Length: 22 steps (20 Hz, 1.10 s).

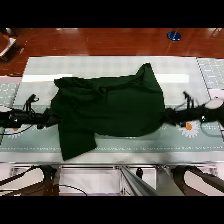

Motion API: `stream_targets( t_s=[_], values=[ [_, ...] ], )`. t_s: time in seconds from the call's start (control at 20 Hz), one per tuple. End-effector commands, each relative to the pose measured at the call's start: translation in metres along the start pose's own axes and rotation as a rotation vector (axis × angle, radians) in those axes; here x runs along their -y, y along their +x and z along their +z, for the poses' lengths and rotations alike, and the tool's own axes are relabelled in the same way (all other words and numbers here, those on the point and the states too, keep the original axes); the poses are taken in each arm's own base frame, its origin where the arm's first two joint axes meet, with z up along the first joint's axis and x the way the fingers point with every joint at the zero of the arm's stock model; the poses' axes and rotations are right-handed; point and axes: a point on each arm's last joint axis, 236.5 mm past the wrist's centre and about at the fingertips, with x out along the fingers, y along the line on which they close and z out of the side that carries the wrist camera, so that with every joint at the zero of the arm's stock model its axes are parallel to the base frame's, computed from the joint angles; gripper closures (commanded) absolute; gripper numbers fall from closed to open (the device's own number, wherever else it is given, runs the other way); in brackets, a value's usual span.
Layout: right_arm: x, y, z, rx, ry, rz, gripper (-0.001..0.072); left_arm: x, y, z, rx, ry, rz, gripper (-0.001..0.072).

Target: Fold the shirts.

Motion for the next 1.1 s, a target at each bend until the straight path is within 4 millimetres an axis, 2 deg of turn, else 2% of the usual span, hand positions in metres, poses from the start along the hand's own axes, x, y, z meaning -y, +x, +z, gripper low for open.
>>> stream_targets(
  t_s=[0.0, 0.05, 0.1, 0.15, 0.2, 0.25, 0.3, 0.35, 0.4, 0.5, 0.6, 0.7, 0.8, 0.85, 0.95, 1.05],
  values=[
    [-0.089, -0.073, 0.065, 0.16, -0.246, 0.064, 0.0675, 0.121, -0.05, 0.048, 0.174, 0.143, -0.362, 0.0687],
    [-0.121, -0.114, 0.091, 0.27, -0.316, 0.073, 0.0675, 0.171, -0.09, 0.07, 0.294, 0.232, -0.465, 0.0687],
    [-0.161, -0.166, 0.115, 0.416, -0.408, 0.087, 0.0675, 0.214, -0.131, 0.083, 0.41, 0.326, -0.523, 0.0687],
    [-0.201, -0.22, 0.131, 0.578, -0.491, 0.111, 0.0675, 0.257, -0.176, 0.089, 0.529, 0.441, -0.55, 0.0687],
    [-0.243, -0.274, 0.135, 0.74, -0.563, 0.149, 0.0676, 0.294, -0.213, 0.084, 0.619, 0.548, -0.557, 0.0688],
    [-0.281, -0.329, 0.127, 0.895, -0.628, 0.189, 0.0676, 0.331, -0.251, 0.07, 0.704, 0.666, -0.554, 0.0688],
    [-0.306, -0.37, 0.11, 0.997, -0.682, 0.209, 0.0676, 0.362, -0.282, 0.051, 0.78, 0.775, -0.546, 0.0688],
    [-0.321, -0.402, 0.087, 1.061, -0.721, 0.211, 0.0676, 0.389, -0.313, 0.032, 0.876, 0.88, -0.505, 0.0688],
    [-0.326, -0.422, 0.065, 1.097, -0.756, 0.187, 0.0676, 0.405, -0.338, 0.017, 0.97, 0.962, -0.43, 0.0688],
    [-0.319, -0.454, 0.028, 1.188, -0.812, 0.075, 0.0676, 0.418, -0.379, -0.012, 1.117, 1.014, -0.243, 0.0689],
    [-0.31, -0.478, -0.016, 1.256, -0.841, -0.002, 0.0675, 0.418, -0.412, -0.045, 1.253, 1.015, -0.055, 0.0688],
    [-0.296, -0.495, -0.053, 1.301, -0.845, -0.081, 0.0675, 0.41, -0.432, -0.081, 1.363, 1.01, 0.109, 0.0688],
    [-0.278, -0.506, -0.087, 1.333, -0.82, -0.148, 0.0675, 0.39, -0.443, -0.114, 1.426, 0.975, 0.257, 0.0688],
    [-0.272, -0.508, -0.098, 1.344, -0.804, -0.154, 0.0676, 0.38, -0.448, -0.129, 1.444, 0.975, 0.311, 0.0688],
    [-0.263, -0.5, -0.112, 1.333, -0.798, -0.153, 0.0675, 0.369, -0.46, -0.149, 1.479, 1.013, 0.348, 0.0688],
    [-0.249, -0.476, -0.114, 1.275, -0.776, -0.151, 0.0675, 0.352, -0.471, -0.148, 1.466, 0.985, 0.343, 0.0688]
  ],
)
